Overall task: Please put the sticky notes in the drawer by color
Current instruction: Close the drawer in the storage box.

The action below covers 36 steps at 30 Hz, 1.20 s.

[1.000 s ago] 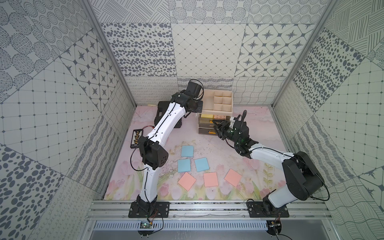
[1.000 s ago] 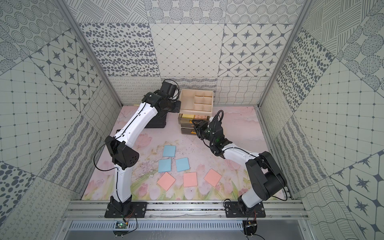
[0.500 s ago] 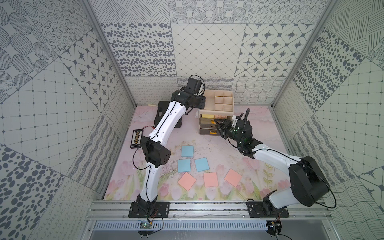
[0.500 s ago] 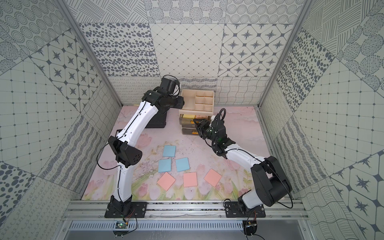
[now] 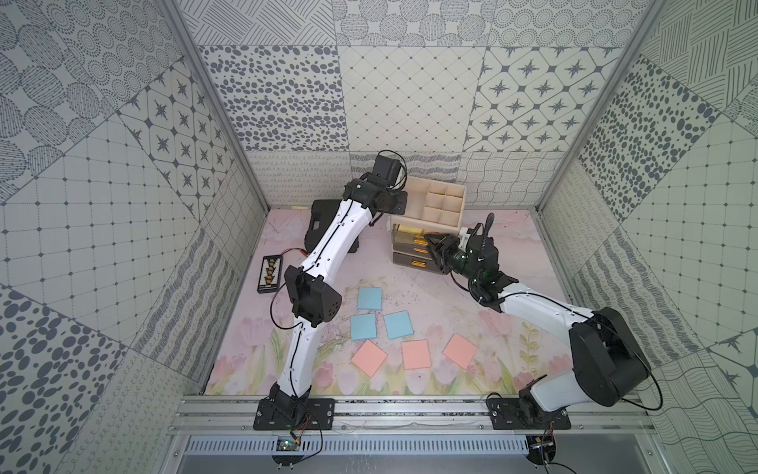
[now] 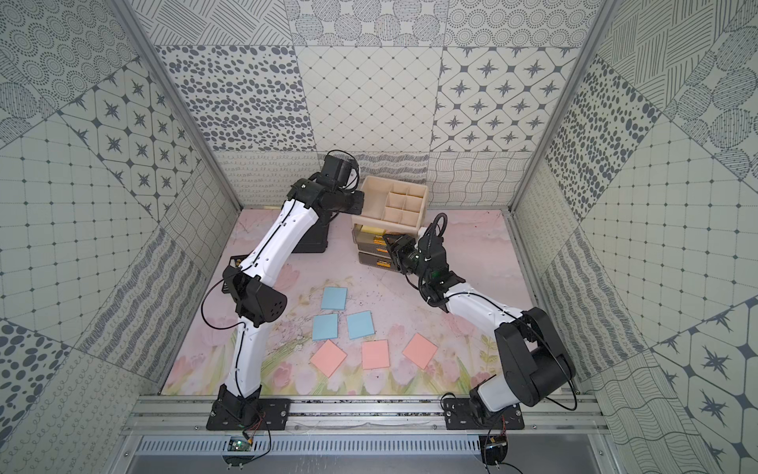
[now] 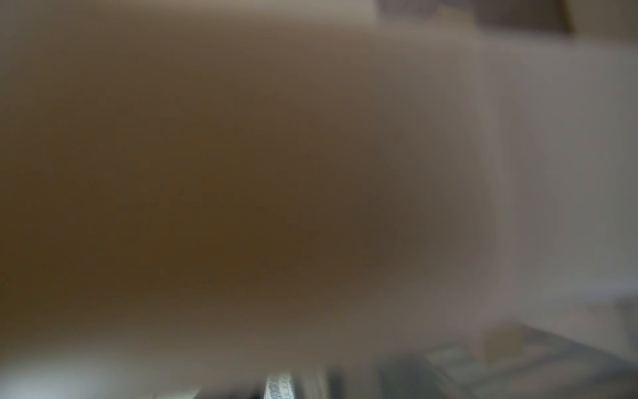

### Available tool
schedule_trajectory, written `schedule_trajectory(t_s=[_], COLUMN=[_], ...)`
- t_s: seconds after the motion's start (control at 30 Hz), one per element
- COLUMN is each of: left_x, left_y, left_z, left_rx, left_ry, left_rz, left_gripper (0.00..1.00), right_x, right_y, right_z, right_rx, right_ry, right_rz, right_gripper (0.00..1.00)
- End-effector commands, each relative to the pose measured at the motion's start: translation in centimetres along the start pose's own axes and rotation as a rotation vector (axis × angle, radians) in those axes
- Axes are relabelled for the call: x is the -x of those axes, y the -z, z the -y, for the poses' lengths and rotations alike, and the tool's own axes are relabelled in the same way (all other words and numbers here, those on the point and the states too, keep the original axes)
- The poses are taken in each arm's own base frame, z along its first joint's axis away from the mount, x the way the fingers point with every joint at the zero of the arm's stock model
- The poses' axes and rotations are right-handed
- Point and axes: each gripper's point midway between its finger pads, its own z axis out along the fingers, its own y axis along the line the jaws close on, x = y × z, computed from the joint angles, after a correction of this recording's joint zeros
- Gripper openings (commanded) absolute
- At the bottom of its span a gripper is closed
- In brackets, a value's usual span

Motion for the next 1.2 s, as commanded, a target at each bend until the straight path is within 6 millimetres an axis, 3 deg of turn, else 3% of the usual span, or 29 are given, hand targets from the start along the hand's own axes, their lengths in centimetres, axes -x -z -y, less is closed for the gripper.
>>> schedule_trajectory(t_s=[0.0,0.53,0.83,1.0,1.17], left_x=[-0.6,-3.1,-4.2,-4.8,-4.8], left_y=[1.7,4.0,4.4,4.2,4.1], left_z=[1.8,3.8,3.3,3.2,3.6], left_rx=[-0.083,-0.091,-0.033,-0.020,-0.041], left_ry=[-0.034,-0.073,-0.042,-0.031,-0.020], left_rz=[-0.030,-0.094,-0.116,-0.135,-0.128], left_gripper=[0.00,0.00,0.00,0.00,0.00], right_x=[0.4,1.2,1.5,2.0,2.0], right_y=[-0.8,-1.8,-1.5,-1.0,-0.9], right_z=[-2.5,-2.5,-3.3,-1.9,-2.6], right_rx=[0.074,0.068,0.093,0.043,0.075], right_ry=[0.041,0.067,0.117,0.129,0.154], right_rz=[0.008,0.030,-0.016,-0.035,-0.063], right_gripper=[0.47,0.49,0.51,0.51,0.50])
